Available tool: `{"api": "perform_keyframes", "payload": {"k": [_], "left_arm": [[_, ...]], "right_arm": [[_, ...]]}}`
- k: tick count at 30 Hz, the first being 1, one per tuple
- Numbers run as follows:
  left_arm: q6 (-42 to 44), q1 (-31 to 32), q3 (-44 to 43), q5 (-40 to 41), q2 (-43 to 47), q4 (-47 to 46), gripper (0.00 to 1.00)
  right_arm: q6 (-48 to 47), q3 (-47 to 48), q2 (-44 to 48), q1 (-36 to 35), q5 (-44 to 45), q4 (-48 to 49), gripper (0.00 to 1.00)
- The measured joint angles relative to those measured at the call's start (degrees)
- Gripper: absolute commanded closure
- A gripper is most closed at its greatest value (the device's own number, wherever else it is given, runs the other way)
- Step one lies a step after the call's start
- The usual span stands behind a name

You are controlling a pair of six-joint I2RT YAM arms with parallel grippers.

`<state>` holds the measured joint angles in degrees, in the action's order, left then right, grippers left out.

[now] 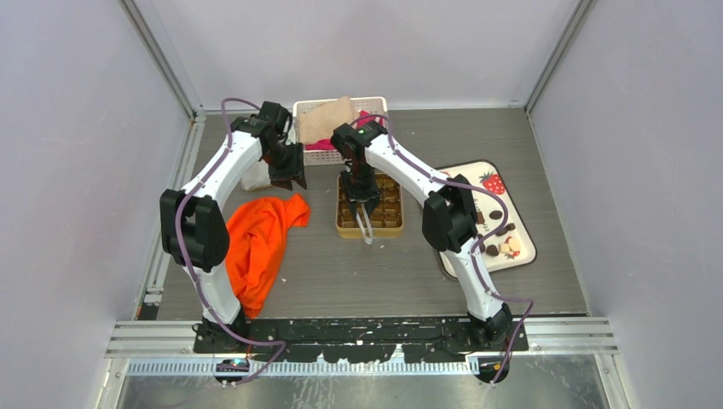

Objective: Pack the chocolate
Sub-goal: Place the fake chocolate in the packing box.

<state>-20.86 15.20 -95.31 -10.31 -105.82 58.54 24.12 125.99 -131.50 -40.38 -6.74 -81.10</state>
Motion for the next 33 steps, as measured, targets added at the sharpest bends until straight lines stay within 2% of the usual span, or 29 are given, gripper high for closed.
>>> {"api": "perform_keyframes", "payload": {"k": [21,24,29,33], "left_arm": [[0.0,0.0,0.68,0.0,0.02,-0.02,0.57],[0.0,0.0,0.92,0.0,0.17,-0.04,0.57],[0.02,-0.02,1.07,0.0,0.22,-0.04,0.57],[0.0,0.0,1.07,0.0,0.24,-0.04,0.57]], "right_arm": [[0.0,0.24,0.0,-0.02,0.0,-0.22,0.56],[0.0,0.52,0.0,-0.04,0.02,-0.31,0.62],[0.09,1.64,0.0,-0.11,0.31,-0.57,0.82],[0.17,4.11,0.04,-0.13,0.9,-1.46,0.9]]}}
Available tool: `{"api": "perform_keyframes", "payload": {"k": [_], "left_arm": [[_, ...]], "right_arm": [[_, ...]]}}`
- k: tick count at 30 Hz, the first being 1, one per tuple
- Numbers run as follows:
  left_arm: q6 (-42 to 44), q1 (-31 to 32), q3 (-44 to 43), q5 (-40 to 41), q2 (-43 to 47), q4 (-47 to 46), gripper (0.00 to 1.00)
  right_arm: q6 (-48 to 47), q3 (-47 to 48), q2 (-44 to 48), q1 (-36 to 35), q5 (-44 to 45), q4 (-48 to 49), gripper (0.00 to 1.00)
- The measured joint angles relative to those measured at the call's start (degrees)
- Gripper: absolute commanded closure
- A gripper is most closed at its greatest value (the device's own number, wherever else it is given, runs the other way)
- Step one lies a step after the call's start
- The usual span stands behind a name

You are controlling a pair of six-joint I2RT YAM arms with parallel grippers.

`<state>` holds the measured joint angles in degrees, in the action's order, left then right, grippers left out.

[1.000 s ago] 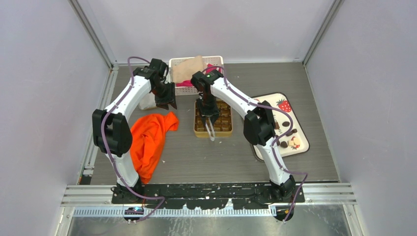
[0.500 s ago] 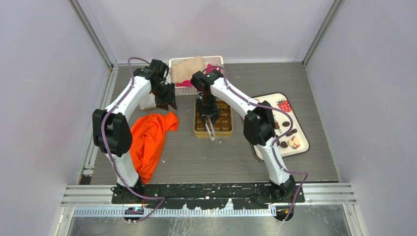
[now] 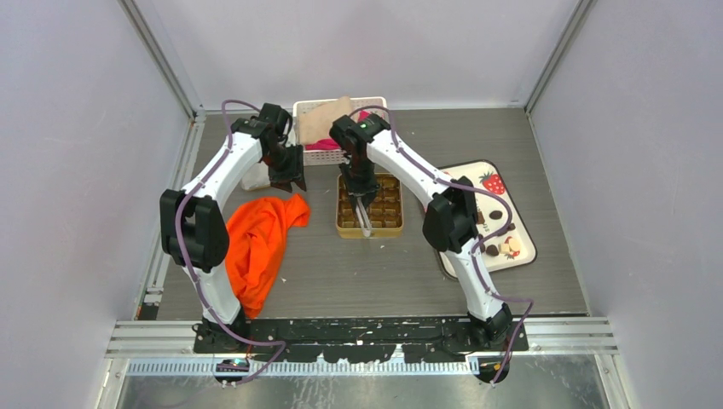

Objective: Pack the chocolate
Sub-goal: Place the fake chocolate in the packing box, then pick up the fake chocolate from the plate.

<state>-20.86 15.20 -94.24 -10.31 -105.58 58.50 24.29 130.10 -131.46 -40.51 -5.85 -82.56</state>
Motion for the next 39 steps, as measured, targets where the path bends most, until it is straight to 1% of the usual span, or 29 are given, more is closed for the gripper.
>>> {"api": "perform_keyframes", "payload": {"k": [5,7,9,11,14,18,22,25,30,39], "left_arm": [[0.0,0.0,0.11,0.0,0.2,0.0,0.57],[0.0,0.0,0.15,0.0,0.37,-0.04,0.57],[-0.04,-0.02,0.57,-0.02,0.7,-0.22,0.57],[-0.17,-0.02,1.18,-0.26,1.11,-0.46,0.57],[-0.26,-0.02,1.49,-0.52,1.25,-0.76,0.57],[-0.44,-0.02,1.51,-0.87,1.25,-1.2,0.57],[-1.03,-0.02,1.51,-1.11,1.25,-1.33,0.57],[-1.22,-0.02,1.51,-1.33,1.25,-1.55,0.57],[-1.25,-0.02,1.51,-1.33,1.22,-1.7,0.57],[-1.25,-0.02,1.51,-1.31,1.03,-1.9,0.57]], "right_arm": [[-0.02,0.66,2.95,0.04,1.55,-0.46,0.92],[0.09,-2.56,6.25,0.66,2.43,0.48,0.92],[0.52,-9.97,12.0,1.51,2.84,2.05,0.92],[1.31,-19.5,19.52,3.54,2.73,3.17,0.91],[2.25,-33.07,30.56,9.79,3.1,3.74,0.89],[2.84,-46.16,38.73,17.46,4.79,4.39,0.85],[2.82,-54.97,40.52,20.33,4.48,5.42,0.78],[2.78,-57.88,40.33,21.59,3.89,6.8,0.75],[2.38,-57.99,38.93,23.17,3.48,9.62,0.69],[1.07,-55.49,30.69,25.94,3.45,12.61,0.62]]}}
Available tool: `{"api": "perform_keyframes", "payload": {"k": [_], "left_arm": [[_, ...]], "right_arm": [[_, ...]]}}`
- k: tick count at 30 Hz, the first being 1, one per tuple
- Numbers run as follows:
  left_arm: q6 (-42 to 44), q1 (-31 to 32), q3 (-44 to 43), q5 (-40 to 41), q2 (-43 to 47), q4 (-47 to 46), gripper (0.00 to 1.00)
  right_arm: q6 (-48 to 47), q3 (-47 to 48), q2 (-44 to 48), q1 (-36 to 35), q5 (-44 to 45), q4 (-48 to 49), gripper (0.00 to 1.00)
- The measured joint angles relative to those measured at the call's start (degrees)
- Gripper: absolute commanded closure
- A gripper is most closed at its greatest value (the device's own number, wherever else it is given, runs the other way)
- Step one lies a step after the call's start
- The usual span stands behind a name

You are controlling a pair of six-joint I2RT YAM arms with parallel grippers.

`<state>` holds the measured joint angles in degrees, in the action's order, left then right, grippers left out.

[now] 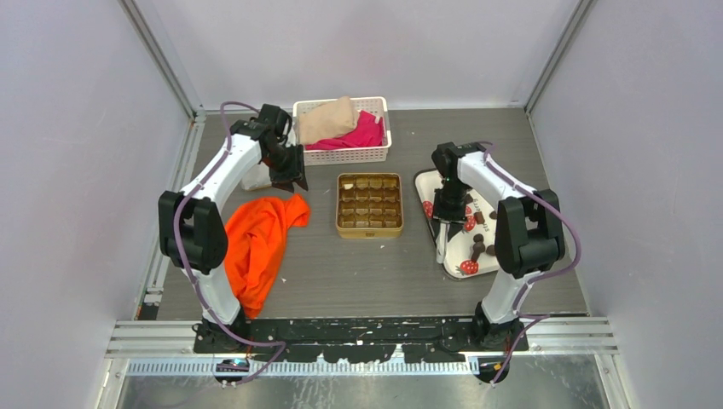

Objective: Pack the chocolate
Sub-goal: Pick up the fake chocolate from the plate.

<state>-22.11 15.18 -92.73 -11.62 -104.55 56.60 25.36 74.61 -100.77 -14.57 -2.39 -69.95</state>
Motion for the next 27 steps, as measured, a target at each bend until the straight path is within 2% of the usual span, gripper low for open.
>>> {"api": "perform_keyframes", "payload": {"k": [10,27], "left_arm": [[0.0,0.0,-0.04,0.02,-0.33,0.02,0.57],[-0.02,0.0,-0.04,0.11,-0.87,0.0,0.58]], "right_arm": [[-0.09,2.49,-2.47,1.62,0.39,1.6,0.57],[-0.22,3.54,-3.65,2.12,0.63,2.08,0.57]]}}
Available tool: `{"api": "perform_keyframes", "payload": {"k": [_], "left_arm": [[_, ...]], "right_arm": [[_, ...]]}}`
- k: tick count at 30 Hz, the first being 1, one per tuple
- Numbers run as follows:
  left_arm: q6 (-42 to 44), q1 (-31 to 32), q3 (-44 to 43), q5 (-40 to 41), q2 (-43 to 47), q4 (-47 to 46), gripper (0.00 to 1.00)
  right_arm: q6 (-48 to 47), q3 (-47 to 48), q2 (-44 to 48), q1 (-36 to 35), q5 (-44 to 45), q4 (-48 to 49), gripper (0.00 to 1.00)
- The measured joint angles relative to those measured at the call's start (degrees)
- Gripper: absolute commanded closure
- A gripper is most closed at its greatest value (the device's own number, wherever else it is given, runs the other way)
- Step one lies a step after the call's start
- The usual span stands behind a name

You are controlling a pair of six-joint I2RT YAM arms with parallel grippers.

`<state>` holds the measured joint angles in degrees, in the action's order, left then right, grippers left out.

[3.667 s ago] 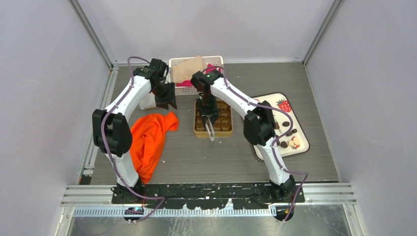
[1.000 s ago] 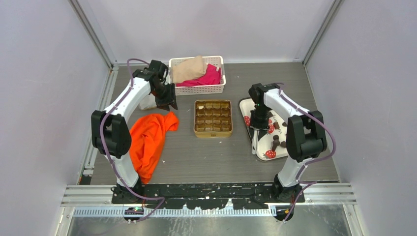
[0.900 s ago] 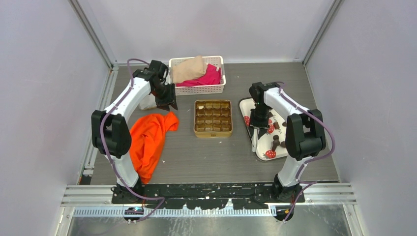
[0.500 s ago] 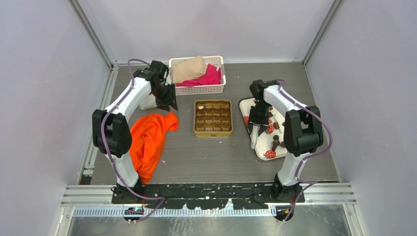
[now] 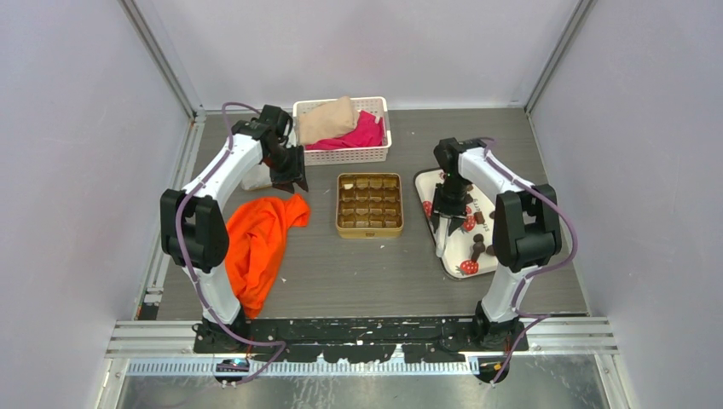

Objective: Pack the chocolate
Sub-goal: Pick up the fake chocolate from the plate.

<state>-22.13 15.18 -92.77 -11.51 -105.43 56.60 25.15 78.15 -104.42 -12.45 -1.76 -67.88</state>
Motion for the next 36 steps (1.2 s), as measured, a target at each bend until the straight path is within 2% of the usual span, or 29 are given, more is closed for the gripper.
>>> {"api": "perform_keyframes", "payload": {"k": [19,36], "left_arm": [[0.02,0.0,-0.04,0.42,-0.15,0.0,0.58],[0.02,0.0,-0.09,0.55,-0.2,0.0,0.58]], "right_arm": [[-0.04,-2.6,1.62,2.03,0.68,0.2,0.57],[-2.58,4.92,-4.92,3.19,1.09,0.17,0.55]]}}
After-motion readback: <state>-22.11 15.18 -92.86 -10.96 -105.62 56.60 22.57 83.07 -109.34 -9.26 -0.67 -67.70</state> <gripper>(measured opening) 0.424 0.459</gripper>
